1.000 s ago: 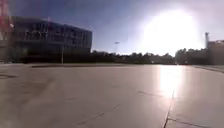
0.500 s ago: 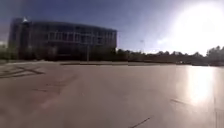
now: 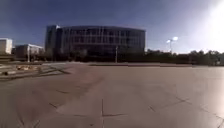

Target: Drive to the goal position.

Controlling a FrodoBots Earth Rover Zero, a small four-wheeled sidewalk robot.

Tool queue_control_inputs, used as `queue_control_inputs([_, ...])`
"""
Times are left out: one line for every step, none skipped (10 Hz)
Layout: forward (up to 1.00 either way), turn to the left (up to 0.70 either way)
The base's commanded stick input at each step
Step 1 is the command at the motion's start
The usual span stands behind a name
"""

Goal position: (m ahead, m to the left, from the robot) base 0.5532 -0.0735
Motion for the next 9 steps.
queue_control_inputs([0.7, 0.32])
queue_control_inputs([0.7, 0.23])
queue_control_inputs([0.7, 0.13])
queue_control_inputs([0.7, 0.03])
queue_control_inputs([0.7, -0.03])
queue_control_inputs([0.7, -0.07])
queue_control_inputs([0.7, -0.11])
queue_control_inputs([0.7, -0.15])
queue_control_inputs([0.7, -0.19])
